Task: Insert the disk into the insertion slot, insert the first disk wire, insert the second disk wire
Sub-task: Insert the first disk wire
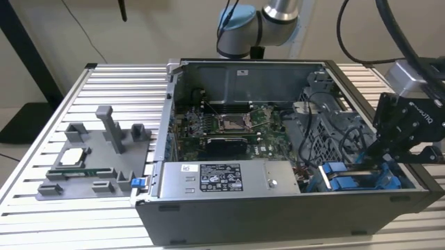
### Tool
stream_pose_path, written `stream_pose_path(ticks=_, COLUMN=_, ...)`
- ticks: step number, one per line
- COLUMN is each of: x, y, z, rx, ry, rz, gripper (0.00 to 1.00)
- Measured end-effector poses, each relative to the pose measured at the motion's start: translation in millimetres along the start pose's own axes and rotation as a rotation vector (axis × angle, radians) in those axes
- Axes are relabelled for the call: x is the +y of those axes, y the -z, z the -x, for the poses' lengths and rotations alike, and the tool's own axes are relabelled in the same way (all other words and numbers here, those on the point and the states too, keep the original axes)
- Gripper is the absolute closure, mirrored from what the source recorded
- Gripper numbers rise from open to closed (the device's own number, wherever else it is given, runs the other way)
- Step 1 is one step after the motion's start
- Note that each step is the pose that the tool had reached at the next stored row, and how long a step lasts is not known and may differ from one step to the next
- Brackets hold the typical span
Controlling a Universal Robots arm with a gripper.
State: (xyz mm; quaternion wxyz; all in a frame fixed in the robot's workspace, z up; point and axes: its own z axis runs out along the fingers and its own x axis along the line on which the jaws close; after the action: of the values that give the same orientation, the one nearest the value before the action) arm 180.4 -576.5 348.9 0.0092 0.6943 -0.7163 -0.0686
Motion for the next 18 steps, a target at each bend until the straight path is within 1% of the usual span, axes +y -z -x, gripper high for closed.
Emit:
stream_pose_path(ticks=5, x=2.9, y=23.0, z=2.0, rx=0.0000, ry=-0.001, rz=-0.0002, gripper=0.00)
stream_pose_path(ticks=7, x=3.8, y=30.5, z=2.9, rx=-0.0001, ry=-0.002, rz=-0.0002, gripper=0.00)
stream_pose_path(ticks=9, x=4.5, y=36.1, z=4.0, rx=-0.0002, ry=-0.003, rz=-0.0004, gripper=0.00)
stream_pose_path(ticks=11, x=4.5, y=35.9, z=7.2, rx=-0.0005, ry=-0.002, rz=-0.0044, gripper=0.00)
stream_pose_path(ticks=14, x=3.4, y=35.4, z=14.0, rx=-0.0007, ry=-0.002, rz=-0.0142, gripper=0.00)
stream_pose_path(ticks=17, x=-0.9, y=34.8, z=18.9, rx=0.0000, ry=-0.001, rz=-0.0243, gripper=0.00)
stream_pose_path(ticks=18, x=-2.6, y=34.4, z=19.2, rx=0.0024, ry=-0.001, rz=-0.0268, gripper=0.00)
